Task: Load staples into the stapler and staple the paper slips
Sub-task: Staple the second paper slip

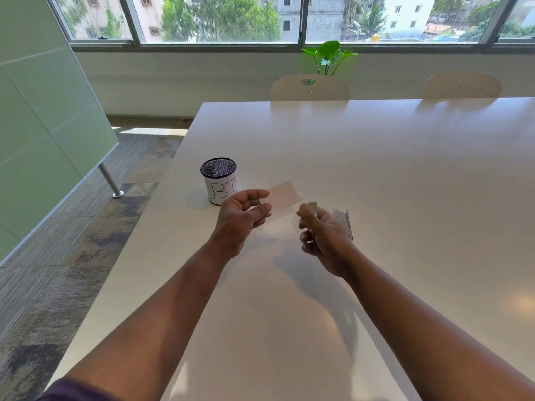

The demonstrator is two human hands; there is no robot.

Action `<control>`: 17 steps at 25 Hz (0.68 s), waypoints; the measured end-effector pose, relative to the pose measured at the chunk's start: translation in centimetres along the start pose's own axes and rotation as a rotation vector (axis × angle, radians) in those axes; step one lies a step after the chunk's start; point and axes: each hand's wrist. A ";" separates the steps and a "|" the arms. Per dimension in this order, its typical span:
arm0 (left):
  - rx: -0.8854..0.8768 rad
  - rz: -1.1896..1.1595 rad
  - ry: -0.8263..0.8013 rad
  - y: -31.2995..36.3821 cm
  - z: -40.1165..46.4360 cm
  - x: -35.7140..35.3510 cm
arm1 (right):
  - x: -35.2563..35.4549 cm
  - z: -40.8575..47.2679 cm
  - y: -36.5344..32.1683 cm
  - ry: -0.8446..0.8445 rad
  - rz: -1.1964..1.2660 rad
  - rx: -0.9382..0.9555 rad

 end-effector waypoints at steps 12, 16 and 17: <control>-0.102 0.190 -0.123 -0.3 -0.3 -0.8 | -1.4 -0.1 0.6 -0.175 0.108 -0.024; -0.100 0.194 -0.191 -0.2 -0.4 -0.8 | -1.5 0.2 0.5 -0.188 0.208 -0.047; -0.102 0.191 -0.197 -0.2 -0.5 -0.8 | -1.5 0.4 0.5 -0.187 0.222 -0.038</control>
Point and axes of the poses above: each hand's wrist, its own z-axis towards the middle knuckle, its own x-axis out of the back of the hand, y = z × x, and after that the axes turned 15 degrees about -x, right-handed
